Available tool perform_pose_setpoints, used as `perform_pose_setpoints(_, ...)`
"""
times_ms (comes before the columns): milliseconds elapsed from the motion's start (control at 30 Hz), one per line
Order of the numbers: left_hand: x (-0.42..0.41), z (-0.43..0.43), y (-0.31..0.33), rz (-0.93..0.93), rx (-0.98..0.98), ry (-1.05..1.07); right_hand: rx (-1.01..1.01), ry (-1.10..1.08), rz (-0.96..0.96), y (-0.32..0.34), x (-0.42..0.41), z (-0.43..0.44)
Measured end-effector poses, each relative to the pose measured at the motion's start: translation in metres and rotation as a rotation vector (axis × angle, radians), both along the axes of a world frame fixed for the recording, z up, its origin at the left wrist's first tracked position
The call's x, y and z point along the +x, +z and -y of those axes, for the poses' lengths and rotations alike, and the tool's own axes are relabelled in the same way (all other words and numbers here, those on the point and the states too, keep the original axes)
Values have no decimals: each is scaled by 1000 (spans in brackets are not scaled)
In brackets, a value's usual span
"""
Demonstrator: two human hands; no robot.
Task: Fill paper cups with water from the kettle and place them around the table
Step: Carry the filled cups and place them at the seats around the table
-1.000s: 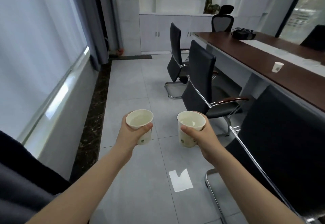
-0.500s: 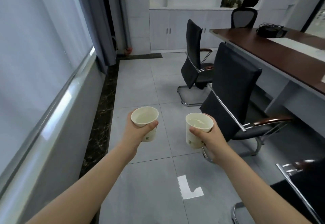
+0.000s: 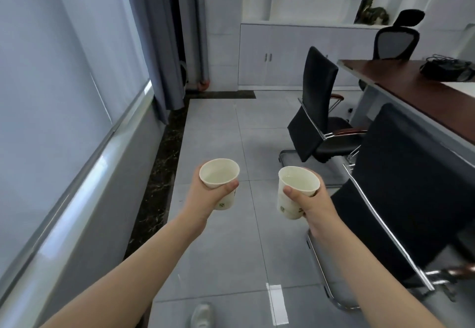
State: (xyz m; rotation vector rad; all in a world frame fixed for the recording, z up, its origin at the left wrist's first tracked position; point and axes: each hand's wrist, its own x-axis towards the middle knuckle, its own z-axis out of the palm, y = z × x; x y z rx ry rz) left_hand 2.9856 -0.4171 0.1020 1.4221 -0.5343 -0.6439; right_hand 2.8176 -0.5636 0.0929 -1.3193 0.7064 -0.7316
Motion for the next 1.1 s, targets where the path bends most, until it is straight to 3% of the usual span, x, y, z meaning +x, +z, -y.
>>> perform_pose_setpoints(400, 233, 174, 4, 11, 35, -99, 70, -90, 3, -7, 217, 159)
perform_pose_setpoints(733, 361, 336, 10, 42, -16, -147, 52, -130, 5, -14, 356, 314)
perform_pose_setpoints(1100, 504, 573, 7, -5, -2, -160, -14, -117, -83, -9, 490, 542)
